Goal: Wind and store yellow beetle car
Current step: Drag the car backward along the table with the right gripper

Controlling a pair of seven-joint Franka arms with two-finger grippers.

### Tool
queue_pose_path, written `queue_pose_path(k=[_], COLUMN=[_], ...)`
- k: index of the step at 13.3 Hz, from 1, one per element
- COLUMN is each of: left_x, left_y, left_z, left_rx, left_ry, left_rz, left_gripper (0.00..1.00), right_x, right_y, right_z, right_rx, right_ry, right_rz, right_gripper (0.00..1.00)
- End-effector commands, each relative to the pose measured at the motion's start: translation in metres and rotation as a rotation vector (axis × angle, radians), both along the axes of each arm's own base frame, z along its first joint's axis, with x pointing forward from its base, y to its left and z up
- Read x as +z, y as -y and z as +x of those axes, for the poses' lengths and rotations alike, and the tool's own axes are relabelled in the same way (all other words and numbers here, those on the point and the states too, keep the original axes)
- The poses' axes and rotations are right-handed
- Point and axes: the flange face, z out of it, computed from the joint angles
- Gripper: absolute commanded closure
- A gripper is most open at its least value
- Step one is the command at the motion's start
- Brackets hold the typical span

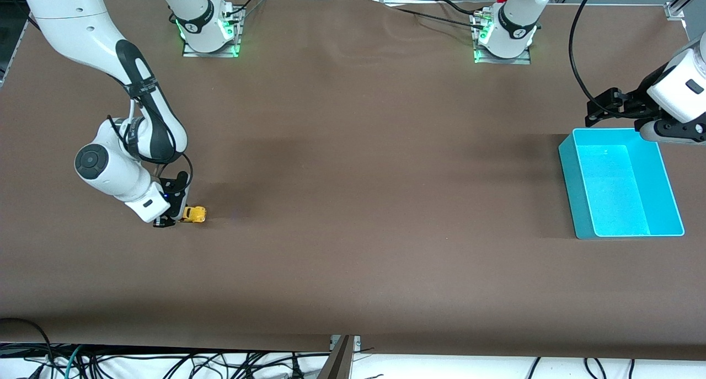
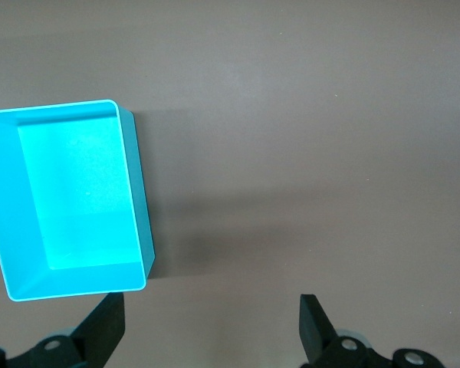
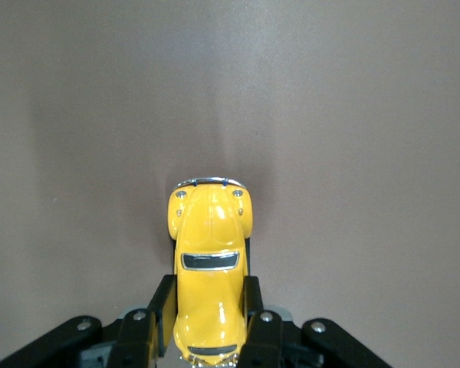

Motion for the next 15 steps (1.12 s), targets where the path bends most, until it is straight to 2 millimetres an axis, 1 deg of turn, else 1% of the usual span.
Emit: queue_pose_path(k=[1, 3, 6, 11, 12, 15], left_x=[0.006, 0.006, 0.006, 0.006, 0.006, 0.006], left_y=[-0.004, -0.005, -0.004, -0.003, -0.003, -0.003], left_z=[0.002, 0.002, 0.002, 0.002, 0.002, 0.002], left_rx=[-0.021, -0.020, -0.020, -0.021, -0.021, -0.021], left_ry=[-0.007, -0.007, -0.007, -0.007, -0.007, -0.007], left_rz=[-0.009, -0.009, -0.009, -0.009, -0.009, -0.009], left_gripper=[0.00, 0.00, 0.00, 0.00, 0.00, 0.00], right_x=[-0.007, -0.008, -0.014, -0.017, -0.019, -0.023], right_y=[0.007, 0.014, 0.030, 0.054, 0.062, 0.076], right_z=[-0.004, -0.004, -0.005, -0.006, -0.007, -0.006], right_rx=[-0.002, 0.006, 0.015, 0.043, 0.040, 0.065], right_ry=[-0.003, -0.003, -0.011, -0.010, -0.012, -0.003], right_rz=[0.015, 0.014, 0.012, 0.009, 0.016, 0.058], right_gripper=[0.69, 0.69, 0.69, 0.69, 0.69, 0.69])
